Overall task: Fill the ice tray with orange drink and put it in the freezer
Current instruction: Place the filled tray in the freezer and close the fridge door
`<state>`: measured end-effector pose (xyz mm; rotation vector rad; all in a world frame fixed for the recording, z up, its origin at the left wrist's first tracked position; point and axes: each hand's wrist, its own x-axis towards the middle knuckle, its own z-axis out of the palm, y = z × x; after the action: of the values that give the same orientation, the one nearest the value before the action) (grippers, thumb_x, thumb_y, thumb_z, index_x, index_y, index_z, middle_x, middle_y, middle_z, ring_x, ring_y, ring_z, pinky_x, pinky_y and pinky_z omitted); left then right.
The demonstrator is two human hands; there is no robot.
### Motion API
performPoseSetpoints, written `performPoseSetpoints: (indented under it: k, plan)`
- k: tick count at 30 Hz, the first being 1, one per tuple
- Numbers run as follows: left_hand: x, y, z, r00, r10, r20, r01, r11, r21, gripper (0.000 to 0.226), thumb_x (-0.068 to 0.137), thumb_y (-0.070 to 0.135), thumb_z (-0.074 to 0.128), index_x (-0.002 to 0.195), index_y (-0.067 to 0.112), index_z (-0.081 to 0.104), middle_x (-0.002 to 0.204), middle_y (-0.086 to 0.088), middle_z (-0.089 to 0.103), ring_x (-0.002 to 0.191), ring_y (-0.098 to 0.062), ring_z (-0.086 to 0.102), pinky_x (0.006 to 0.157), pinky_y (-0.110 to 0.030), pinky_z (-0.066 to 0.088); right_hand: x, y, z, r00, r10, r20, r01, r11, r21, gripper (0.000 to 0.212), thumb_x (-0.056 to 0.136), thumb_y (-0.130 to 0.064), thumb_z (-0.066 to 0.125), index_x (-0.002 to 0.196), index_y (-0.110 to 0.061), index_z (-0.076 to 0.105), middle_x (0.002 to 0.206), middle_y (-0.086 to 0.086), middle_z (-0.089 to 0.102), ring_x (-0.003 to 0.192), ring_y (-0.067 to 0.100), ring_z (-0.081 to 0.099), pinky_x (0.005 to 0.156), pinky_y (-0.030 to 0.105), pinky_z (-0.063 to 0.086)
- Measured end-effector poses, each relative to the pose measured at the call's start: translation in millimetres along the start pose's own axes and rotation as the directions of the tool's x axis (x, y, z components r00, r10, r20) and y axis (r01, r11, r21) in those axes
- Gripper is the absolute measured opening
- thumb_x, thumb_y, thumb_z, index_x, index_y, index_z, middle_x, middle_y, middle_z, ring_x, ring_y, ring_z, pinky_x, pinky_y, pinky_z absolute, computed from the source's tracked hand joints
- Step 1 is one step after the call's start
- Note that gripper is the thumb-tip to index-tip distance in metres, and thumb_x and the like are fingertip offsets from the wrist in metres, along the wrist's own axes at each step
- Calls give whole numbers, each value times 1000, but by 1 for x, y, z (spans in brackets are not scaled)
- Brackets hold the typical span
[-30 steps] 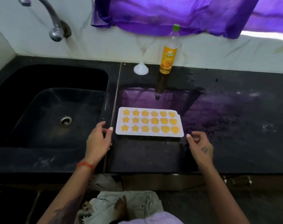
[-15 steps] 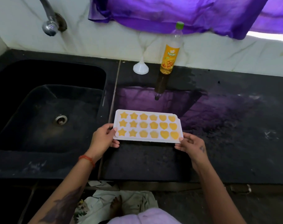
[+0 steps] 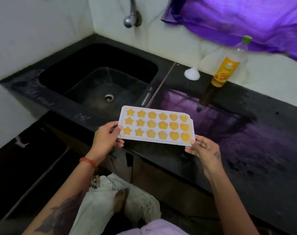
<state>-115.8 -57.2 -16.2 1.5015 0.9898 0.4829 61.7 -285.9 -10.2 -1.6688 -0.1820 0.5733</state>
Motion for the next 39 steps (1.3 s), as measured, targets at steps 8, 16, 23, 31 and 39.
performPoseSetpoints:
  k: [8,16,23,31,39]
  plan:
    - [-90,-32,-93,944,-76,-320,34,990,-135,27,95,17,52,121,12,59,82,-5,68,50,-8,61,47,-19,53,-30,-11,75,942,-48,333,69,996,-51,25,87,-2,61,111,-8,62,90,5,72,62,9,70,58,19,58]
    - [-188,-81,-193,797,-241,-555,47,939,-340,19,91,13,58,109,13,65,87,-2,71,72,-13,67,56,-21,57,-81,-1,189,751,-26,660,128,986,-108,25,86,0,61,110,-6,61,91,5,71,65,9,71,59,17,57]
    - [-283,-133,-280,650,-358,-670,45,899,-437,23,90,9,59,112,3,65,95,-15,70,72,-19,65,54,-19,56,-163,34,294,571,16,821,176,974,-141,27,85,1,62,110,-7,61,91,5,71,73,10,72,59,17,57]
    - [-393,-189,-354,469,-430,-772,-51,859,-510,11,87,10,63,93,16,70,76,1,75,65,-11,70,55,-19,56,-266,73,395,312,104,944,211,962,-175,20,84,-5,65,98,-20,65,85,-6,76,78,14,73,60,16,56]
    - [-485,-221,-364,194,-538,-820,-181,802,-569,15,87,5,61,95,17,69,77,2,76,71,-12,71,59,-22,58,-360,100,486,-32,210,977,264,945,-194,20,81,-5,67,92,-22,68,86,-2,76,79,16,73,61,18,57]
